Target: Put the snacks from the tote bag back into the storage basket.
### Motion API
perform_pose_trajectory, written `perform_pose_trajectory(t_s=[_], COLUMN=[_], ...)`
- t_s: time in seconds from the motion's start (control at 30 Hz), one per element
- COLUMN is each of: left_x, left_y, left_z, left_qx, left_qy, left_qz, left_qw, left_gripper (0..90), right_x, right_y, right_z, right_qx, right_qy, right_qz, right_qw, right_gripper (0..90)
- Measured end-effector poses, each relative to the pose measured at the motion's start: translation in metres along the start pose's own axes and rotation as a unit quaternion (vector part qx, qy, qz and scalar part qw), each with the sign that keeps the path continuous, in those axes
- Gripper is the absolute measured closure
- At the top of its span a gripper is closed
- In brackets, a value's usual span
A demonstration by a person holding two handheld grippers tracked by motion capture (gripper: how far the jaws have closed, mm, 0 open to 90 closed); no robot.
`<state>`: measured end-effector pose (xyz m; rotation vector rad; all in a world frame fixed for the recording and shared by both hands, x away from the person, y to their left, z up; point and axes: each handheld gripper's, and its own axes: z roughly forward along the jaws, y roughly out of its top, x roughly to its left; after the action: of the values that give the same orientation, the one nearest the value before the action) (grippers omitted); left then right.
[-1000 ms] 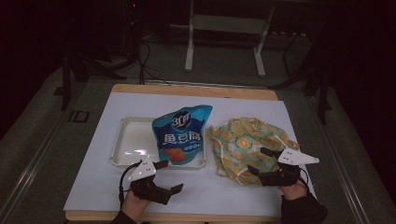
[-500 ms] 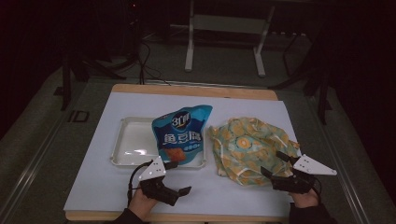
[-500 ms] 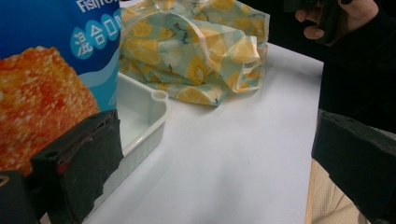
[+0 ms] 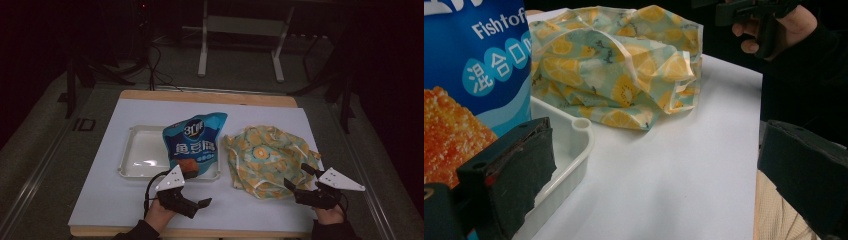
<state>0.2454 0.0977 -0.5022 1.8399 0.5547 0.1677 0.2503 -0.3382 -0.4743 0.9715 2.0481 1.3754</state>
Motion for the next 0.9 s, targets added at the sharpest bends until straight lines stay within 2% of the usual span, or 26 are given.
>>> perform_pose_trajectory(t_s=[0.17,0.47,0.63,0.9], left_x=[0.0,-0.001,-0.002,0.0], left_y=[-0.001,-0.006,-0.005,-0.005], left_z=[-0.002,-0.006,-0.008,-0.014], left_qx=[-0.001,-0.001,-0.002,-0.01], left_qy=[0.003,0.01,0.011,0.013], left_qz=[-0.001,-0.002,0.005,-0.002], left_qw=[1.0,0.9999,0.9999,0.9999], left_gripper=[2.4,2.4,2.4,2.5], right_x=[0.001,0.001,0.001,-0.001], right_y=[0.0,0.0,-0.001,-0.001], right_z=[0.001,0.0,0.0,-0.001], right_qx=[0.001,-0.005,-0.005,-0.01], right_qy=[0.003,0.003,0.001,0.007], right_qz=[-0.005,0.003,-0.001,0.004], right_qw=[1.0,1.0,1.0,0.9999], right_gripper=[14.2,14.2,14.3,14.3])
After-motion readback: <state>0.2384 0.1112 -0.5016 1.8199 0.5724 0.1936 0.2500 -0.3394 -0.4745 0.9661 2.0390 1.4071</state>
